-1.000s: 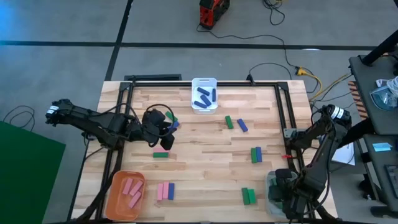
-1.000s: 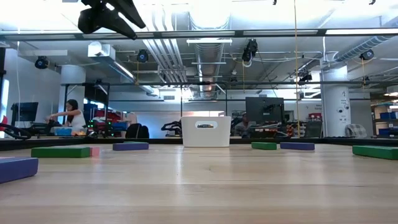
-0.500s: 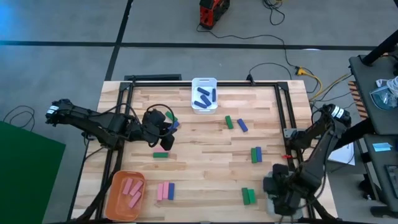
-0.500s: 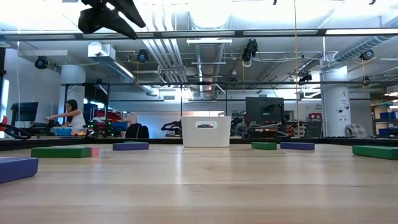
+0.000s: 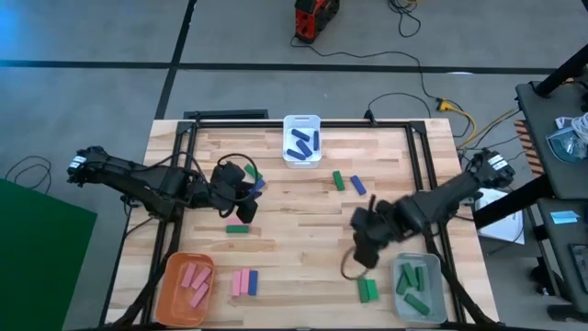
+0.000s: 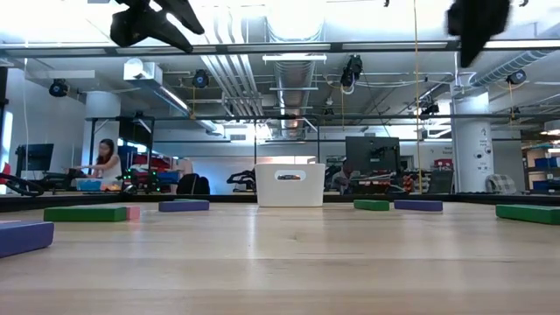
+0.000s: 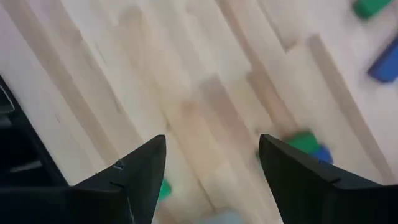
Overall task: Sort blocks
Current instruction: Put the blue block into the white bin
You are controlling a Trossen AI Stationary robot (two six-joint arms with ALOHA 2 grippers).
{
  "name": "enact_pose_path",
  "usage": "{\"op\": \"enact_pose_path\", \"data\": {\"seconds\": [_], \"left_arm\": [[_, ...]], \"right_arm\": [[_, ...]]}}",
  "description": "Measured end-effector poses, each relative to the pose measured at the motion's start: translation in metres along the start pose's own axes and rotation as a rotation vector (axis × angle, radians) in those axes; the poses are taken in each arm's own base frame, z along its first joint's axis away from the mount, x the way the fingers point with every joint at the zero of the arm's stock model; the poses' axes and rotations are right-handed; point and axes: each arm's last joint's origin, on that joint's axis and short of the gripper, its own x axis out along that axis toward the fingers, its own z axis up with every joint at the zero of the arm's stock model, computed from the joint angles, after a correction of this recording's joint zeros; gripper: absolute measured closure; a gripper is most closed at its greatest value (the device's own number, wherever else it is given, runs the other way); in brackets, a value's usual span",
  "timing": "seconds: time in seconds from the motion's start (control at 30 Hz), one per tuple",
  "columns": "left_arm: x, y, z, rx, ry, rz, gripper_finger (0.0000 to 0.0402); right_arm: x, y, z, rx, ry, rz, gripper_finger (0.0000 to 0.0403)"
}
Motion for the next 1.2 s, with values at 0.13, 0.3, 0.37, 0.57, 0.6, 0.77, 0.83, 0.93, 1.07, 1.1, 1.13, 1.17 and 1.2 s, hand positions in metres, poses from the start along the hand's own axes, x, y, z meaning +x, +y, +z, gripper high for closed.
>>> {"op": "enact_pose_path", "data": {"seconds": [0.13,0.3,0.37,0.57,0.6,0.77,0.83,0.93,1.07,1.1,1.13,1.17,1.2], "left_arm": [[-0.001,-0.002,-0.001,-0.016,0.054,-0.049,0.0260],[-0.001,-0.003,-0.003,-0.054,0.139,-0.108,0.0260],[-0.001,-0.003,-0.004,-0.073,0.165,-0.119,0.0260],[-0.002,0.001,-0.011,-0.207,0.283,-0.089,0.0260],[-0.002,0.002,-0.012,-0.229,0.304,-0.080,0.0260],[0.003,0.007,-0.013,-0.267,0.342,-0.023,0.0260],[0.009,0.009,-0.011,-0.257,0.349,-0.009,0.0260],[0.021,0.011,-0.009,-0.234,0.371,0.019,0.0260],[0.041,0.017,-0.006,-0.211,0.395,0.073,0.0260],[0.047,0.019,-0.005,-0.211,0.399,0.092,0.0260],[0.052,0.021,-0.004,-0.213,0.403,0.111,0.0260],[0.058,0.024,-0.003,-0.218,0.411,0.128,0.0260],[0.064,0.026,-0.002,-0.226,0.425,0.143,0.0260]], "right_arm": [[0.002,-0.011,0.022,0.047,-0.048,0.024,0.0152],[0.003,-0.027,0.040,0.197,-0.070,0.017,0.0156],[0.003,-0.031,0.044,0.232,-0.073,0.013,0.0159],[0.003,-0.040,0.051,0.297,-0.074,-0.001,0.0163],[0.003,-0.042,0.052,0.304,-0.072,-0.005,0.0162],[0.004,-0.052,0.060,0.310,-0.051,0.008,0.0156],[0.004,-0.057,0.064,0.296,-0.054,0.006,0.0156],[0.003,-0.068,0.071,0.274,-0.063,-0.002,0.0160],[-0.002,-0.085,0.080,0.259,-0.081,-0.003,0.0164],[-0.003,-0.089,0.082,0.263,-0.087,-0.003,0.0164],[-0.005,-0.094,0.084,0.262,-0.098,-0.003,0.0165],[-0.007,-0.098,0.086,0.259,-0.105,-0.002,0.0165],[-0.010,-0.103,0.087,0.259,-0.114,-0.003,0.0165]]}}
